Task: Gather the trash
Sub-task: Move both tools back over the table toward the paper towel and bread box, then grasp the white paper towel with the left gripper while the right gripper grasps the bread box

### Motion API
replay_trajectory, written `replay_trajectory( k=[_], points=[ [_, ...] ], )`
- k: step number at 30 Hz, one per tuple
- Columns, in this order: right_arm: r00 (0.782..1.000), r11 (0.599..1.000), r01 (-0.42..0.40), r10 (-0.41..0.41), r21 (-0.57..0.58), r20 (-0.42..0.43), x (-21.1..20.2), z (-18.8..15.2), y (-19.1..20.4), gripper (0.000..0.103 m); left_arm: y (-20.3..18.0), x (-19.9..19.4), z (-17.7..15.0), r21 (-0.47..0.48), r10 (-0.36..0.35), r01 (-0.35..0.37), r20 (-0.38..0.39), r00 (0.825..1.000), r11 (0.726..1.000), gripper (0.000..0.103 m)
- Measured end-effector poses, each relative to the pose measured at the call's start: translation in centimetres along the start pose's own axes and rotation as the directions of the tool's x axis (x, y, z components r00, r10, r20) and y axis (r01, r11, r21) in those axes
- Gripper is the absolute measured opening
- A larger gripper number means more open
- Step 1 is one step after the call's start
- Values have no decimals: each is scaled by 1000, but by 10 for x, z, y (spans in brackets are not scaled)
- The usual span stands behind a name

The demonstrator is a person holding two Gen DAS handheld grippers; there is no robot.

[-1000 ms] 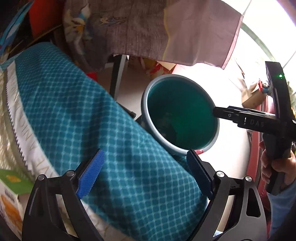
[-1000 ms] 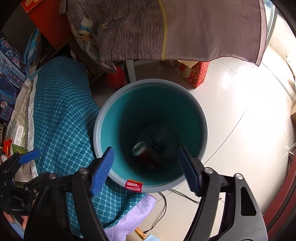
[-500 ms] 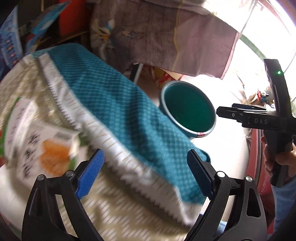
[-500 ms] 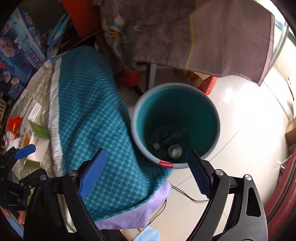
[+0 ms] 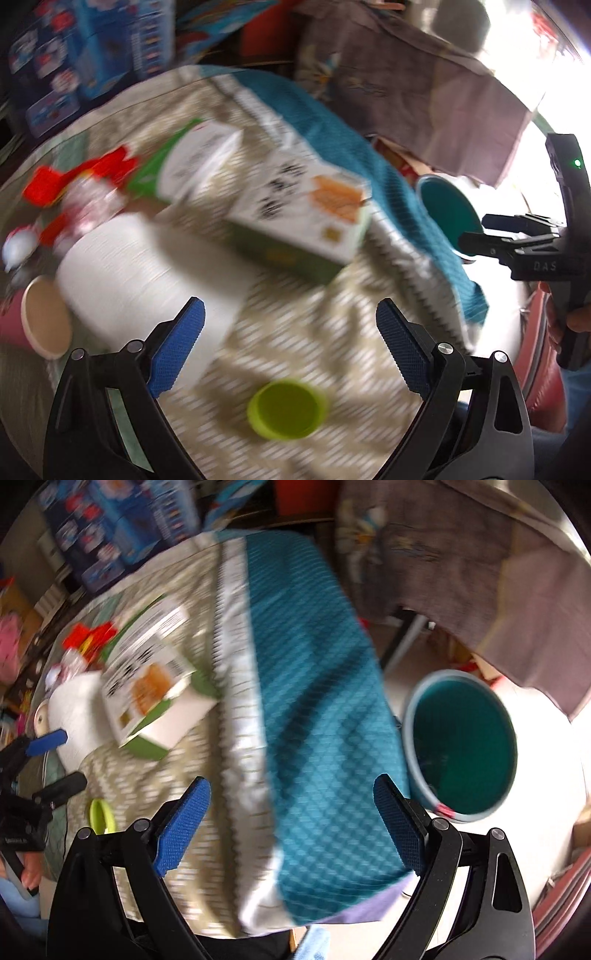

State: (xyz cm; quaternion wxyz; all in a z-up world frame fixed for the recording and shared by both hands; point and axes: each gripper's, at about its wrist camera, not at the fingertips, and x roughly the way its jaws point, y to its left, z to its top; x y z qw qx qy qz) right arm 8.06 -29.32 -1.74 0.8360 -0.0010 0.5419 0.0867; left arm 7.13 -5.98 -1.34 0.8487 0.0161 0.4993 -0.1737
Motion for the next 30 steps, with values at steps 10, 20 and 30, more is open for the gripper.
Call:
replay_trajectory(
  k=[10, 20, 30],
  points=[
    [997, 989, -77, 75, -128, -25, 34, 7, 70, 86, 72, -7, -30, -152, 61, -56, 28, 998, 987, 94],
    [991, 961, -131, 135, -244, -1, 55, 21, 124, 75, 119, -6, -49, -211, 86, -82, 13, 996, 974, 94],
    [992, 955, -118, 127, -271, 14, 58, 26, 137, 23, 119, -8, -43, -233, 49, -39, 38, 998, 972, 94]
  ],
)
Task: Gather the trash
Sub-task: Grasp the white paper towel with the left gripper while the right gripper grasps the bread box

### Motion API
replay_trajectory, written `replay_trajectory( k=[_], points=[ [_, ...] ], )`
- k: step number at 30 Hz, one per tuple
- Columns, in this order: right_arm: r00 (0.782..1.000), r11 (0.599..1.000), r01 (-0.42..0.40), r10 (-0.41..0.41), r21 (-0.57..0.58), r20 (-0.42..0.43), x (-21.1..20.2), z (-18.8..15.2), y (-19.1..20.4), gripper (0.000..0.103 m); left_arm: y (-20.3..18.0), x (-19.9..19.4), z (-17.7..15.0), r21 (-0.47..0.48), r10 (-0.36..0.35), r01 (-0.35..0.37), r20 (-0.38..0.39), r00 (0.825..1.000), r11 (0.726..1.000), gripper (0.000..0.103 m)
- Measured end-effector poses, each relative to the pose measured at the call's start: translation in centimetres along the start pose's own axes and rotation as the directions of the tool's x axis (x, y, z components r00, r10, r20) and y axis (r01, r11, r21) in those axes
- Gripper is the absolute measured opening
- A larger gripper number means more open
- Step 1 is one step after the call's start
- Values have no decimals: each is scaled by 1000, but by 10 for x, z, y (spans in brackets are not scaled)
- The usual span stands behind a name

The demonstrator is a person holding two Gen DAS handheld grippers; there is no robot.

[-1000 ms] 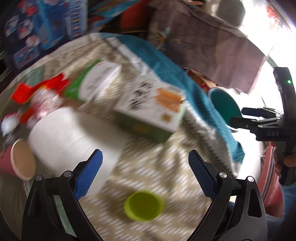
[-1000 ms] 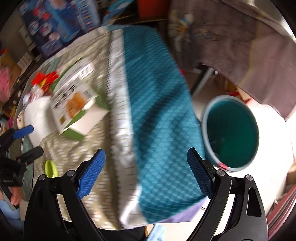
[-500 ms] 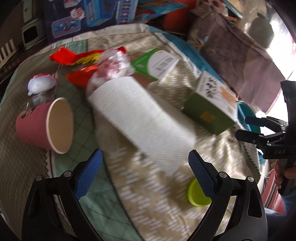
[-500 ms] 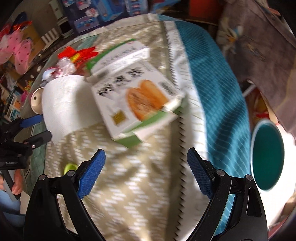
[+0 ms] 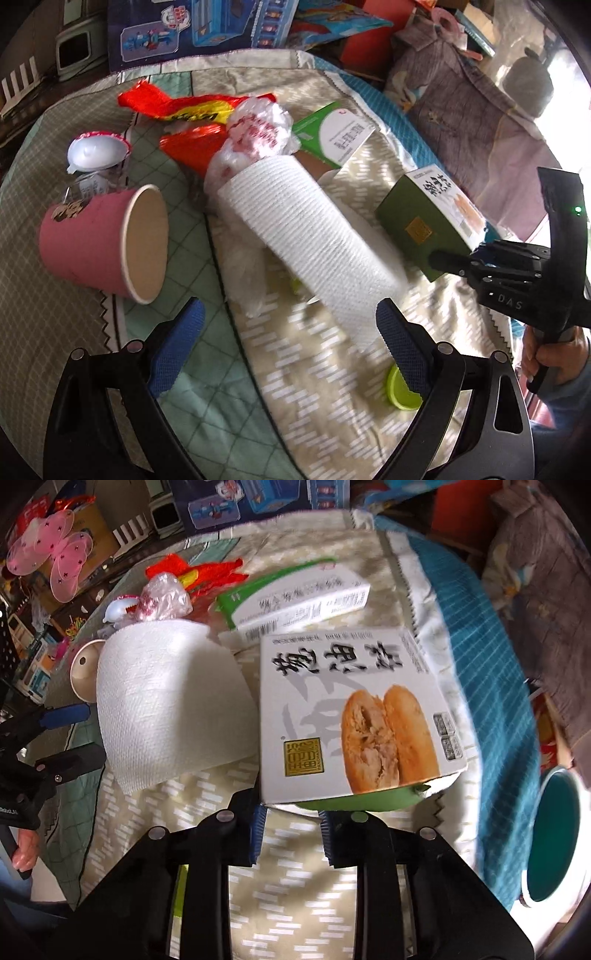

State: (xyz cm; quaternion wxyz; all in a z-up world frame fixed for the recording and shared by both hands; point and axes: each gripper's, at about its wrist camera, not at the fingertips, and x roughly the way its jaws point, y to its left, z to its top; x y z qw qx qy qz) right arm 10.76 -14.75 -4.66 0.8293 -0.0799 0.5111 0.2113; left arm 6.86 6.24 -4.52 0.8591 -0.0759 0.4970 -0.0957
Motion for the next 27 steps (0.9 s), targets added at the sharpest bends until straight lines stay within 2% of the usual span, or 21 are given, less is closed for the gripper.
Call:
replay_trajectory(
  k=[3, 5, 7, 8, 10, 12, 14, 15, 17, 23, 25, 27],
  points=[
    [1000, 999, 20, -20, 28, 8, -12, -2, -15, 23, -12, 2, 5, 11, -12, 12, 14, 1000, 1000, 90],
    [999, 998, 40, -40, 40, 9, -18, -5, -25, 22, -20, 7, 9, 25, -11, 11, 6, 1000, 1000, 75],
    [999, 997, 47, -48, 62, 1, -23, -11, -37, 22, -28, 15, 15, 21, -1, 1, 2, 1000, 1000, 69],
    [999, 997, 51, -51, 65, 1, -24, -13, -40, 22, -29, 18, 16, 17, 6, -6, 1, 1000, 1000, 54],
    [998, 996, 59, -59, 71, 1, -27, -20, -45, 22, -33, 23, 20, 6, 27, -27, -2, 1000, 1000, 50],
    [998, 995, 62, -62, 77, 1, -29, -24, -49, 22, -41, 20, 20, 28, 37, -37, 14, 999, 999, 42],
    [998, 994, 59, -60, 87, 7, -32, -28, -52, 22, -51, 11, 18, 68, 29, -31, 26, 999, 997, 16],
    [998, 994, 57, -58, 90, 10, -33, -30, -53, 22, -55, 8, 17, 81, 5, -7, 19, 1000, 997, 10],
    [998, 994, 50, -53, 97, 22, -36, -33, -57, 22, -63, 1, 15, 102, -77, 77, -2, 997, 992, 6],
    [998, 993, 35, -40, 115, 39, -47, -44, -67, 21, -81, 5, 3, 111, -195, 202, -73, 978, 973, 2],
    [998, 991, 40, -46, 126, 47, -54, -50, -73, 21, -91, -2, 0, 149, -213, 220, -63, 975, 964, 2],
    [998, 989, 34, -42, 142, 56, -59, -54, -79, 19, -100, -6, 0, 183, -199, 205, -49, 979, 962, 2]
  ],
)
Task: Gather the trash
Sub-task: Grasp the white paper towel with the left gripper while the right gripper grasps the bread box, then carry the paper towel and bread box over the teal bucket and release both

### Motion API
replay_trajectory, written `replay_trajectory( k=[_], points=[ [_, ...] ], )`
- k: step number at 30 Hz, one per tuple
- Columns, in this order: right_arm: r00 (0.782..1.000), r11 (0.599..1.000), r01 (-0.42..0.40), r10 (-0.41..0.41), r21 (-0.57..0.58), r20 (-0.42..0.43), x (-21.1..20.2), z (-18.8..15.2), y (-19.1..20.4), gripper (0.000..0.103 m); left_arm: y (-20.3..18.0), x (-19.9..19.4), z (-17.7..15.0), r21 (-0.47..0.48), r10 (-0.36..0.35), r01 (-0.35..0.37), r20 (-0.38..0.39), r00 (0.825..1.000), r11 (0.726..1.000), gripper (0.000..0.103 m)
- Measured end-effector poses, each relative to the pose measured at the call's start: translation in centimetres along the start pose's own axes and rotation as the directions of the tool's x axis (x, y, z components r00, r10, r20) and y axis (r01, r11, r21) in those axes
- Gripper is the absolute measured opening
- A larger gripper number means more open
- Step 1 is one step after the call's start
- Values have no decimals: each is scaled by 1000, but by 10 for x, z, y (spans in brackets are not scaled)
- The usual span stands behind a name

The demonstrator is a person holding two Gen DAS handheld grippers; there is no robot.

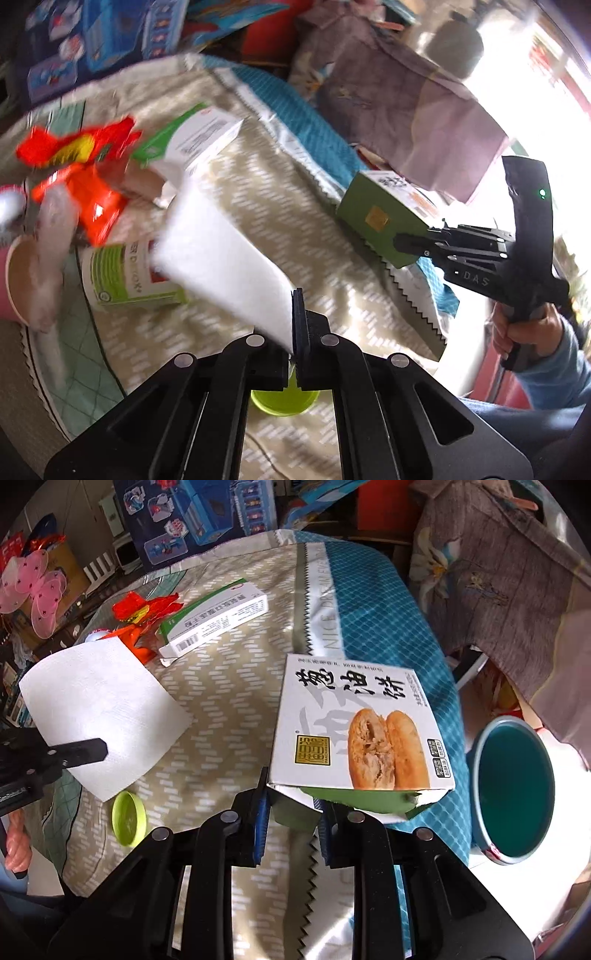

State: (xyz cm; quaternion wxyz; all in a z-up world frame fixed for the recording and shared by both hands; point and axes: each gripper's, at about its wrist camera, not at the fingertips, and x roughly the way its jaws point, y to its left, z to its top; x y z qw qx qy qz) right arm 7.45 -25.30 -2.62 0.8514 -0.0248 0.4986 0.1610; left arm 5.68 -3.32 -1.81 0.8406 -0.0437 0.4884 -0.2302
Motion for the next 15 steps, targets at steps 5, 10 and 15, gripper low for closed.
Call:
replay_trajectory(
  k=[5, 10, 15],
  points=[
    [1000, 999, -26, 26, 26, 13, -10, -7, -9, 3, 1, 13, 4, -15, 63, -63, -11, 998, 998, 2],
    [999, 998, -44, 44, 34, 7, -8, -9, -10, 3, 1, 31, 2, -9, 134, -135, -36, 990, 991, 5],
    [998, 998, -48, 47, 29, 32, -16, -5, -9, 2, 7, 47, 5, -48, 132, -135, -60, 989, 990, 1]
  ],
)
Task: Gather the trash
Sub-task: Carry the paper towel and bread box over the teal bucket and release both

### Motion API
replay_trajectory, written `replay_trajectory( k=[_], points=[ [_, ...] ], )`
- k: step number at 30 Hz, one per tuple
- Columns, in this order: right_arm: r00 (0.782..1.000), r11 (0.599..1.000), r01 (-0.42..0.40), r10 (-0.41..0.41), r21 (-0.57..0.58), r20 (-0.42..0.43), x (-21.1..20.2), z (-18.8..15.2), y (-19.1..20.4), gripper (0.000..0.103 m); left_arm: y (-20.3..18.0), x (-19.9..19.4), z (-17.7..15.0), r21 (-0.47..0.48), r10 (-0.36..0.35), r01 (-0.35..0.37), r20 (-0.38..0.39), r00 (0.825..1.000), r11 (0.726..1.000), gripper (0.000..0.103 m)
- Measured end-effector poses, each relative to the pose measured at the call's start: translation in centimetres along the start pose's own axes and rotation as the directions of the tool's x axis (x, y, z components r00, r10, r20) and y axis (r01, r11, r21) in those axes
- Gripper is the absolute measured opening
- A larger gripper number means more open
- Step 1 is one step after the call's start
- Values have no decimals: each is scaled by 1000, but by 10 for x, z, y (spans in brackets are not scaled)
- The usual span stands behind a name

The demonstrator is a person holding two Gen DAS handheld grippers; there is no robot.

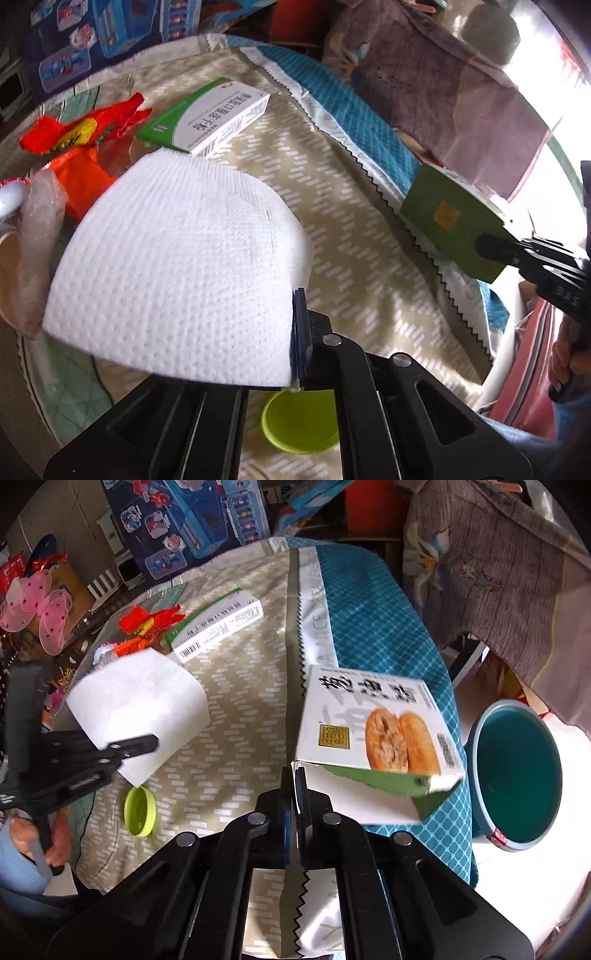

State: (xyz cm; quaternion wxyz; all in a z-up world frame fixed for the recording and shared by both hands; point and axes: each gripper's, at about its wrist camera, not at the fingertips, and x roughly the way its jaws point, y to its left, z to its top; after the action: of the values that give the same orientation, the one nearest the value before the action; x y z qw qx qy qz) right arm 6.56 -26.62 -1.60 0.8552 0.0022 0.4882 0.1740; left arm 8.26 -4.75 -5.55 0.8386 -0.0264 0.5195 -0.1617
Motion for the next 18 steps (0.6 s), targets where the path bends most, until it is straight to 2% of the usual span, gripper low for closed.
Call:
replay_trajectory(
  k=[9, 13, 18],
  points=[
    [997, 999, 34, -35, 24, 63, -28, 14, -14, 2, -22, -55, 21, 78, -55, 46, 124, 991, 996, 1],
    [994, 998, 60, -63, 37, 90, -42, 16, -24, 2, -39, -65, 29, 122, -91, 74, 139, 986, 990, 1],
    [985, 989, 112, -124, 100, 123, -69, 10, -62, 2, -81, -59, 39, 214, -137, 109, 124, 983, 971, 1]
  ],
)
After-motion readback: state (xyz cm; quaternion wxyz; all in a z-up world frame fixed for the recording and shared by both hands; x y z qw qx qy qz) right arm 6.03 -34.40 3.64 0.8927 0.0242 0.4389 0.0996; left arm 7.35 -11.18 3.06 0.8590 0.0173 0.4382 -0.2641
